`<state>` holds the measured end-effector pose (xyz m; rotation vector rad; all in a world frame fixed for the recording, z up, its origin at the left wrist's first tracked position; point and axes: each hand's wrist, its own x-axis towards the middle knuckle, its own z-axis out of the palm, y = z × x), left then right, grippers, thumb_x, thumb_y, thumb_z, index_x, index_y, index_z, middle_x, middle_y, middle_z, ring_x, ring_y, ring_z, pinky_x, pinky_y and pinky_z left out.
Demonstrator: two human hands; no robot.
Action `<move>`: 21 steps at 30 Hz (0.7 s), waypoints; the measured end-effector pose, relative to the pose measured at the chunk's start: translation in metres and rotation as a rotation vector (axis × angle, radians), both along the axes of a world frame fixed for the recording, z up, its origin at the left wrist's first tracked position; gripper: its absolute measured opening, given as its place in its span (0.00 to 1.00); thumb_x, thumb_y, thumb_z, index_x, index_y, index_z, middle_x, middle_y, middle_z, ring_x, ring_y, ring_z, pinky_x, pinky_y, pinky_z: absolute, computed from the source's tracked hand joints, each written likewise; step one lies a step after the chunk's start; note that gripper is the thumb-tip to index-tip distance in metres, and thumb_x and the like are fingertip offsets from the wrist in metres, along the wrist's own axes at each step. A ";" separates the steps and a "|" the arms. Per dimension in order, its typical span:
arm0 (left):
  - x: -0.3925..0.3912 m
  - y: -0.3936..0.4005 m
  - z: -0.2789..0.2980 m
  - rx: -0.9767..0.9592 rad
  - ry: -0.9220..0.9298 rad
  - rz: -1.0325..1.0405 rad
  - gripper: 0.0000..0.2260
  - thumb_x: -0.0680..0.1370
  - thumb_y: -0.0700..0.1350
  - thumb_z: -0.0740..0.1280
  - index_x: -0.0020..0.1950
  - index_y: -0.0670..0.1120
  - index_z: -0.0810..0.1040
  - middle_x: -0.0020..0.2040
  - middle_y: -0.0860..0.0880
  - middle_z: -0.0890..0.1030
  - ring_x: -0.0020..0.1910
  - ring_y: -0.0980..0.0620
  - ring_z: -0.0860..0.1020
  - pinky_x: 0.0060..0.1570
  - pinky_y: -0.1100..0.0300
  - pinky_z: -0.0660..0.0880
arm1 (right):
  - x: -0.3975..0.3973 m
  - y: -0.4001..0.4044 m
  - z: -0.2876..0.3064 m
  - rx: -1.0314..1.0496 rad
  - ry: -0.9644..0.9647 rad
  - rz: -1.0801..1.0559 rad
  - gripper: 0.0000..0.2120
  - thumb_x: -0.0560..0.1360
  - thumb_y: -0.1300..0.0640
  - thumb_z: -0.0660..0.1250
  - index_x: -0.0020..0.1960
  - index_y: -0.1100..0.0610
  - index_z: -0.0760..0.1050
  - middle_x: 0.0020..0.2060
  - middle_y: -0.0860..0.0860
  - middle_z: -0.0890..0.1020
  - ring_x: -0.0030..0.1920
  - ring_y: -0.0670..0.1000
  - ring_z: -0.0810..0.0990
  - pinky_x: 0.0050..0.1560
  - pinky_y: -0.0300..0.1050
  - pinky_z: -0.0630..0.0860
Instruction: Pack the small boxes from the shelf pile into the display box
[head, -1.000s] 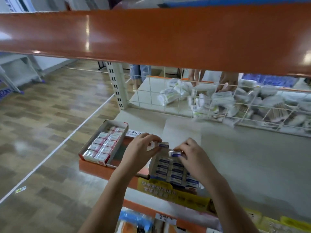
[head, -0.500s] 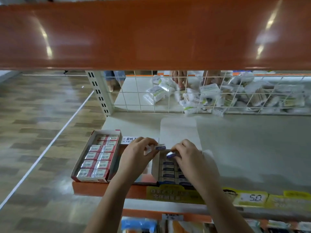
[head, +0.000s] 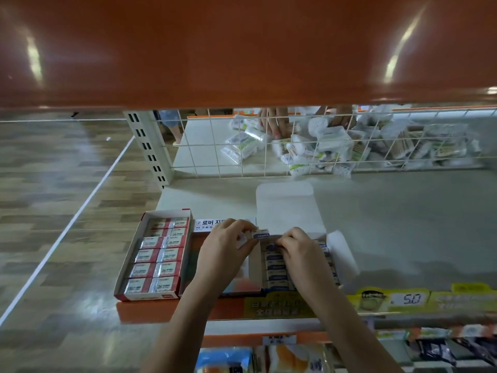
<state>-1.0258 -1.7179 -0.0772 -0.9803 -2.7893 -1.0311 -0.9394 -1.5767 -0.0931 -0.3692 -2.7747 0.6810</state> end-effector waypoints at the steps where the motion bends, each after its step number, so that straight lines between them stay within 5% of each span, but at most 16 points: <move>1: 0.000 0.000 -0.001 -0.004 -0.002 -0.003 0.10 0.75 0.50 0.69 0.55 0.51 0.79 0.51 0.56 0.77 0.48 0.58 0.73 0.43 0.65 0.68 | -0.001 0.000 -0.001 0.005 -0.002 0.002 0.09 0.78 0.59 0.62 0.53 0.59 0.79 0.48 0.50 0.76 0.45 0.47 0.76 0.45 0.33 0.69; 11: -0.003 0.003 0.001 -0.036 0.028 -0.046 0.10 0.75 0.51 0.67 0.55 0.52 0.78 0.51 0.55 0.79 0.49 0.57 0.73 0.43 0.65 0.68 | 0.002 0.007 0.007 0.032 -0.069 0.040 0.13 0.80 0.56 0.57 0.58 0.55 0.78 0.52 0.48 0.76 0.52 0.46 0.74 0.52 0.35 0.70; 16: 0.001 0.019 0.012 -0.076 0.097 -0.106 0.09 0.75 0.53 0.67 0.54 0.54 0.76 0.50 0.58 0.79 0.49 0.56 0.72 0.43 0.63 0.68 | 0.016 0.035 0.030 0.072 0.025 -0.093 0.11 0.79 0.56 0.61 0.58 0.53 0.77 0.53 0.46 0.78 0.50 0.41 0.73 0.49 0.30 0.63; 21: 0.014 0.044 0.017 -0.133 0.152 -0.176 0.08 0.75 0.53 0.65 0.52 0.54 0.74 0.49 0.57 0.79 0.51 0.54 0.71 0.47 0.61 0.61 | 0.030 0.062 0.033 0.074 0.022 -0.237 0.11 0.78 0.57 0.62 0.58 0.55 0.78 0.53 0.49 0.79 0.53 0.48 0.75 0.49 0.33 0.64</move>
